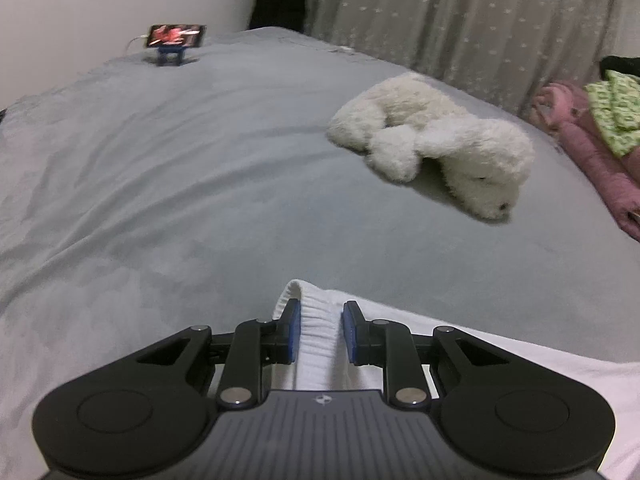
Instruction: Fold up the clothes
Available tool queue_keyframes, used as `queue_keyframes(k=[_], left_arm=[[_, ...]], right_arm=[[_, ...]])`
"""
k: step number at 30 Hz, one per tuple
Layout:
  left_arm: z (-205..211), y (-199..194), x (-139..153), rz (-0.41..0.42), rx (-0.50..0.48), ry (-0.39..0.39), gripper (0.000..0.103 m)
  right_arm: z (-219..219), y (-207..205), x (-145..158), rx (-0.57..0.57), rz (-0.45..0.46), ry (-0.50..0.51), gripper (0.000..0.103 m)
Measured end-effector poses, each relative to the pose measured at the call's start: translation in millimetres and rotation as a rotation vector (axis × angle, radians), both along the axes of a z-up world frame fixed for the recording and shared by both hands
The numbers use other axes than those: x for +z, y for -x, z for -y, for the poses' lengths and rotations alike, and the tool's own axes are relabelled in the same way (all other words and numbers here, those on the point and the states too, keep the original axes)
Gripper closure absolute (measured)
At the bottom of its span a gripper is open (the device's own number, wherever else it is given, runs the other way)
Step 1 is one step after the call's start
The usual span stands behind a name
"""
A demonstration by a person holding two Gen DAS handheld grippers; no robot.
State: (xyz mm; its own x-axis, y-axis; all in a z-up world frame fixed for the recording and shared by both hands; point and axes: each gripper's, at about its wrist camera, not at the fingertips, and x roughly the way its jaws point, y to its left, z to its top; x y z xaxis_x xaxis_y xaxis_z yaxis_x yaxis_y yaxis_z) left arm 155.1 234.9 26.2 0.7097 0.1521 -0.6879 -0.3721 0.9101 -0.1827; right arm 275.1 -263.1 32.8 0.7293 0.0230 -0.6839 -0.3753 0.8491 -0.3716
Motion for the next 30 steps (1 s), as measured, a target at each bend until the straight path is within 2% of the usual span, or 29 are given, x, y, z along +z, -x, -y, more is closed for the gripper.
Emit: queue_keyframes(k=[2,4,6,7,8,9,11,14,16,18,19,20,21,24,26,27,28,30], left_arm=[[5.2,-2.2,-2.4,-0.029,-0.032,-0.031,0.082],[6.0,-2.9,-6.4,-0.050,-0.027,-0.039,0.082],[5.7,-3.1,-10.3,-0.063,-0.029,-0.024,0.083],[8.1,-3.5,-10.8,-0.069,-0.038,-0.043,0.084],[10.9,-4.0,-11.1,-0.076,-0.047,-0.065,0.086],[13.7,-4.5,-11.3,-0.082,-0.057,-0.087,0.088],[16.8,-4.5,-10.6,-0.084,-0.069,-0.118,0.093],[6.3,-2.6,-7.3,-0.066,-0.043,-0.063,0.094],[-1.0,-1.4,-5.1,-0.054,-0.025,-0.025,0.094],[-8.4,-0.2,-2.9,-0.042,-0.007,0.014,0.092],[-12.3,-0.9,-5.0,-0.057,0.005,0.044,0.092],[-13.9,-1.9,-7.0,-0.066,0.009,0.059,0.092],[-13.5,-2.0,-8.3,-0.066,0.002,0.060,0.092],[-1.9,-2.0,-11.0,-0.070,-0.038,0.011,0.092],[5.5,-2.7,-12.4,-0.077,-0.059,-0.029,0.094],[8.3,-2.5,-12.9,-0.084,-0.063,-0.055,0.095],[9.6,-2.2,-12.4,-0.087,-0.065,-0.071,0.096],[5.7,-0.1,-7.0,-0.069,-0.051,-0.067,0.100]], right_arm=[[-37.6,13.0,-1.3,0.201,-0.037,0.039,0.069],[-59.0,14.9,-3.3,0.273,-0.064,0.054,0.069],[-73.6,12.4,-8.2,0.304,-0.101,0.065,0.072],[-78.9,11.6,-11.8,0.316,-0.124,0.072,0.078],[-84.2,10.8,-15.4,0.327,-0.148,0.080,0.091],[-86.7,13.4,-15.9,0.342,-0.163,0.082,0.098],[-88.7,16.0,-13.4,0.349,-0.178,0.089,0.099],[-86.9,17.2,-5.5,0.334,-0.137,0.099,0.099],[-83.0,18.0,4.4,0.303,-0.089,0.057,0.099],[-79.8,17.4,10.8,0.303,-0.105,0.015,0.093],[-80.1,17.6,10.9,0.332,-0.147,0.007,0.078],[-81.5,19.8,8.8,0.357,-0.175,0.009,0.050],[-83.0,22.3,6.3,0.380,-0.199,0.013,0.045],[-85.1,23.4,-5.2,0.379,-0.238,0.005,0.057],[-84.4,19.2,-10.3,0.361,-0.250,-0.029,0.084],[-85.0,17.8,-10.6,0.357,-0.250,-0.050,0.092],[-86.8,19.0,-11.1,0.350,-0.224,-0.033,0.098],[-90.3,23.5,-9.3,0.341,-0.155,0.000,0.098]])
